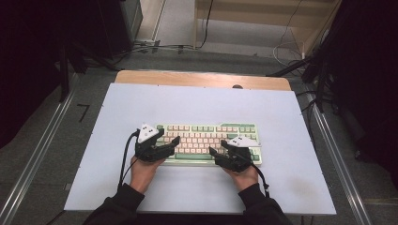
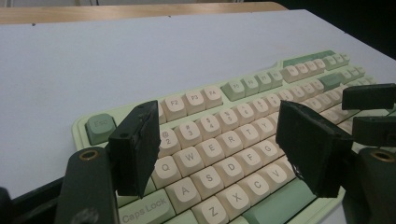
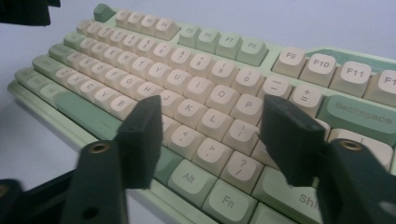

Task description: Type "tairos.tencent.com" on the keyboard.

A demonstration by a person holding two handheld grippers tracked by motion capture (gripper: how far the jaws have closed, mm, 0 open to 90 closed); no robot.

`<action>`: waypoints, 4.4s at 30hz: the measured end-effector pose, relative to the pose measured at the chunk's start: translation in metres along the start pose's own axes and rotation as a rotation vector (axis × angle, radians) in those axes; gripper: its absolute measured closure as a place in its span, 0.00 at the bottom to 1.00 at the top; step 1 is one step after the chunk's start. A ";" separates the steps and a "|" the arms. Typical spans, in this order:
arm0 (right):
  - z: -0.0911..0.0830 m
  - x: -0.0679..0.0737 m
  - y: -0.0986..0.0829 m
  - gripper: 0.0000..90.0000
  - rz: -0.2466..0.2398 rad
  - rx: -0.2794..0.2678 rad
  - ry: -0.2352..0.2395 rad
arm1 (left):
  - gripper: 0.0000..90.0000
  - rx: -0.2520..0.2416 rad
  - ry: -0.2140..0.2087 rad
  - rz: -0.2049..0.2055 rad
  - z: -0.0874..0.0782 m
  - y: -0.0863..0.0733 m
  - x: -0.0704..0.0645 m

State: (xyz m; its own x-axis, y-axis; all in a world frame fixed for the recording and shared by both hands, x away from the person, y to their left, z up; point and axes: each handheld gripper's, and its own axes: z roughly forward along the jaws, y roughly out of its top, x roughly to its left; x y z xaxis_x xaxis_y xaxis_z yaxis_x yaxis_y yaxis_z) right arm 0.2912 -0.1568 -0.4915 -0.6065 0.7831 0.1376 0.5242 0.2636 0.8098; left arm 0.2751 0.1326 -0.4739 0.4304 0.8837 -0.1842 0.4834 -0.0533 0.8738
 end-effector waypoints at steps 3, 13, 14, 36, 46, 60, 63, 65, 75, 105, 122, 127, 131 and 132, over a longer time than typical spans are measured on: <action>0.000 -0.002 0.001 0.31 0.019 -0.009 -0.004 | 0.34 0.001 -0.002 0.000 0.000 0.000 0.000; -0.001 -0.005 0.003 0.29 0.028 -0.028 -0.018 | 0.42 0.005 -0.026 0.005 -0.002 -0.002 0.000; -0.001 -0.005 0.003 0.29 0.032 -0.030 -0.020 | 0.47 0.006 -0.034 0.003 -0.002 -0.003 0.000; 0.011 -0.001 0.013 0.31 0.025 -0.037 -0.016 | 1.00 0.102 -0.110 0.063 0.010 -0.019 -0.015; 0.010 -0.002 0.013 0.32 0.027 -0.037 -0.020 | 1.00 0.148 -0.094 0.078 0.021 -0.022 -0.020; 0.009 -0.003 0.013 0.36 0.028 -0.038 -0.024 | 0.74 0.055 -0.106 0.035 0.009 -0.016 -0.020; 0.009 -0.003 0.013 0.45 0.029 -0.041 -0.032 | 0.55 -0.005 -0.067 0.007 0.000 -0.012 -0.014; 0.008 -0.003 0.013 0.54 0.019 -0.048 -0.033 | 0.44 -0.036 -0.031 -0.011 -0.004 -0.011 -0.010; 0.009 -0.004 0.015 0.93 0.011 -0.048 -0.071 | 0.35 -0.087 0.076 -0.053 -0.014 -0.011 0.008; 0.030 -0.001 0.021 0.97 -0.010 0.037 -0.049 | 0.30 -0.058 0.106 -0.063 -0.024 -0.018 0.018; 0.034 0.001 0.024 0.97 -0.010 0.077 -0.067 | 0.30 -0.056 0.114 -0.066 -0.027 -0.019 0.019; 0.029 0.003 0.025 0.97 -0.008 0.046 -0.059 | 0.30 -0.058 0.109 -0.065 -0.026 -0.019 0.019; 0.025 0.006 0.025 0.97 -0.014 0.029 -0.046 | 0.30 -0.055 0.106 -0.062 -0.025 -0.018 0.019; 0.024 0.007 0.025 0.97 -0.016 0.028 -0.045 | 0.30 -0.056 0.104 -0.062 -0.025 -0.018 0.019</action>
State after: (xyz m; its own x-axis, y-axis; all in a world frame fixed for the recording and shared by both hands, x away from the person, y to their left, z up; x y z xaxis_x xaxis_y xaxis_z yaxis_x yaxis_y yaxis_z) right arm 0.3147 -0.1316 -0.4838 -0.5878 0.8030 0.0983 0.5315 0.2917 0.7952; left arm 0.2554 0.1620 -0.4821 0.3182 0.9281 -0.1931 0.4622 0.0260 0.8864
